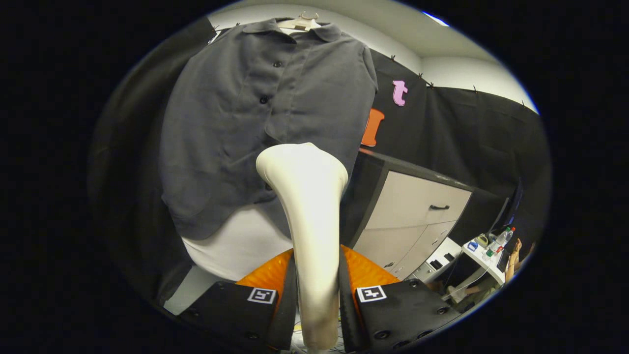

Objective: Iron the clothes twice with a garment steamer, once on the left side and once on the right side.

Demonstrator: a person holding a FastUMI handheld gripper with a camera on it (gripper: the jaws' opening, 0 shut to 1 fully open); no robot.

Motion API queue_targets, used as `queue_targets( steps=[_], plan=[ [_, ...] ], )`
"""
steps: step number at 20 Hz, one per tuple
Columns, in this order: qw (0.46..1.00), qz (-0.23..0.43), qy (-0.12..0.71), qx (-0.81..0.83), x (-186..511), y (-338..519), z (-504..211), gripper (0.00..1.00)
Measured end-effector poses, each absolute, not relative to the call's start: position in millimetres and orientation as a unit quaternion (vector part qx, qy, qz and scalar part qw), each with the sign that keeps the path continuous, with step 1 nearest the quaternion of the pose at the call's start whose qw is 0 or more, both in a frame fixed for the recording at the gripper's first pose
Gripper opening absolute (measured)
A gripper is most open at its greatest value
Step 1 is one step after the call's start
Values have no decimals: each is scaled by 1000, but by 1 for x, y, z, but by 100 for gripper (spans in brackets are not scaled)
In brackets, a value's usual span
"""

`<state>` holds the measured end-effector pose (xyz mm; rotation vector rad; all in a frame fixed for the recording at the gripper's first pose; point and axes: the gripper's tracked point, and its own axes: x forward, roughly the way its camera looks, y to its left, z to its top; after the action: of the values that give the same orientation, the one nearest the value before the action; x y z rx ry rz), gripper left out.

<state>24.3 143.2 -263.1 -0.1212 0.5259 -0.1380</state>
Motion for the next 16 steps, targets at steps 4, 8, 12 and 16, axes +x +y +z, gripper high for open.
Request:
queue_targets(
  steps=[4, 8, 12, 16],
  plan=[
    [975, -79, 196, -68, 35, 145, -190, 46],
    [984, -80, 142, -71, 49, 155, -128, 46],
    [993, -56, 85, -52, 68, 182, -74, 45],
    [998, -35, 48, -34, 87, 205, -33, 45]
  ],
)
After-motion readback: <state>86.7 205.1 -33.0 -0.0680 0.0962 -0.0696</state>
